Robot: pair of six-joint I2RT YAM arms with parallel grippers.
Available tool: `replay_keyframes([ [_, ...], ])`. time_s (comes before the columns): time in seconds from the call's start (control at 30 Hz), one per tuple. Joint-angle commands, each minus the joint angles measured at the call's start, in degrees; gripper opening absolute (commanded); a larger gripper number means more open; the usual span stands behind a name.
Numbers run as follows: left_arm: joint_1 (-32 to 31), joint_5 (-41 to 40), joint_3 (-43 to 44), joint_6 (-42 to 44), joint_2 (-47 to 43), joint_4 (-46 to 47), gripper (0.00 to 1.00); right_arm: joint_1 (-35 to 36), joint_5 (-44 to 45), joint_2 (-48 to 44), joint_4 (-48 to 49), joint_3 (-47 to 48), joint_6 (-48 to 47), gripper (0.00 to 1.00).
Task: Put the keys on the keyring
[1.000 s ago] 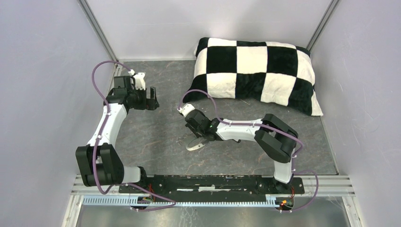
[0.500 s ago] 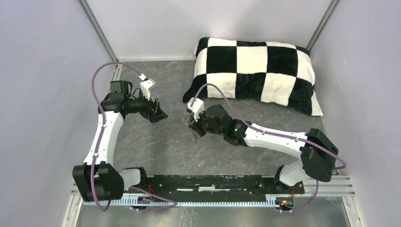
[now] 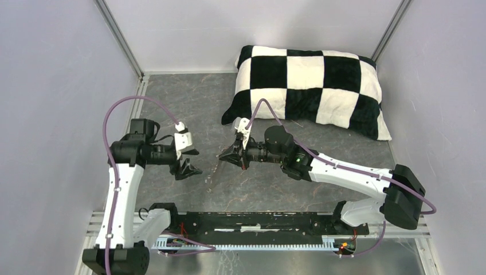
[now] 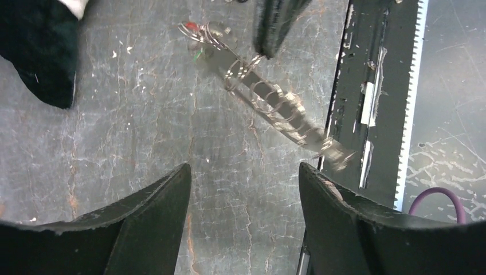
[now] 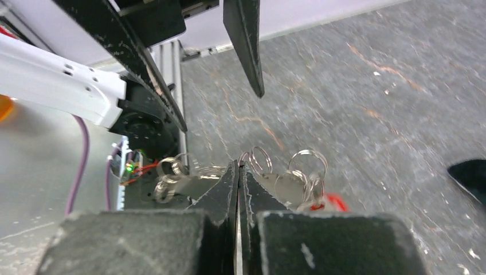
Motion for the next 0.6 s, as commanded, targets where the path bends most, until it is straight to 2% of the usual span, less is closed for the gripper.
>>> replay_keyframes([
  [0.0, -0.1, 5.4, 1.8, 5.2, -5.2, -5.3, 0.72, -0.1, -5.3, -1.9, 8.1, -0.4, 4.1, 0.00],
  [0.13, -0.1, 9.3, 2.4, 4.1, -8.1, -5.2, 0.70, -0.1, -8.5, -1.8, 11.6, -0.4, 6.9, 0.00],
  [0.3, -0.1, 10.3, 2.8, 3.9, -8.8, -4.0, 0.69, 0.0, -10.4, -1.7, 14.0, -0.3, 9.1, 0.00],
  [0.57, -0.1, 12.1, 5.1, 2.4, -5.6, -3.9, 0.58, 0.2, -14.8, -0.5, 16.7, 0.1, 11.3, 0.00],
])
